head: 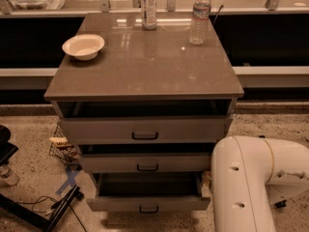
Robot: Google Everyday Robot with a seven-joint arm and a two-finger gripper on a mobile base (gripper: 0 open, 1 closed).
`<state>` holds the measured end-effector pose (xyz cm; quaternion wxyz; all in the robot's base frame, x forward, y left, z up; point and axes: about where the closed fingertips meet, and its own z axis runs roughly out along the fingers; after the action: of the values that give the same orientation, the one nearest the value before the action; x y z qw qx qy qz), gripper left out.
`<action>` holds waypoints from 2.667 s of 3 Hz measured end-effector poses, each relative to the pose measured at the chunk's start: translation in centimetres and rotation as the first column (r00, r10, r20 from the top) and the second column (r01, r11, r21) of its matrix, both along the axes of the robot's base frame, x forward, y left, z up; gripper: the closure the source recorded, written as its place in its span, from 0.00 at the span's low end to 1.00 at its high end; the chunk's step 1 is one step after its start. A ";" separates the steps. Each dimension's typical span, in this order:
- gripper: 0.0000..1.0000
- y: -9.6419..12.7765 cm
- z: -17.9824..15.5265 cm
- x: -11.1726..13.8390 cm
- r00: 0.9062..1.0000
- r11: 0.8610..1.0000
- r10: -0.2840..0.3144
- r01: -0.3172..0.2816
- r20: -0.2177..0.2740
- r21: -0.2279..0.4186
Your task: Open bottom drawer
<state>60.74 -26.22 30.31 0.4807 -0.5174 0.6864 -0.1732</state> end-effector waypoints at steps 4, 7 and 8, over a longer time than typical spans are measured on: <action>1.00 -0.1 -0.1 -0.1 1.000 1.000 0.000 0.000 0.000 0.000; 0.63 0.0 -0.1 -0.1 1.000 1.000 0.001 -0.001 0.000 0.000; 0.94 0.0 -0.1 -0.1 1.000 1.000 0.001 -0.001 0.000 0.000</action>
Offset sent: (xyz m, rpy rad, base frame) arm -0.1555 0.0874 0.0731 -0.0096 0.3725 0.3531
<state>60.64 -26.25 30.17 0.4807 -0.5177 0.6863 -0.1729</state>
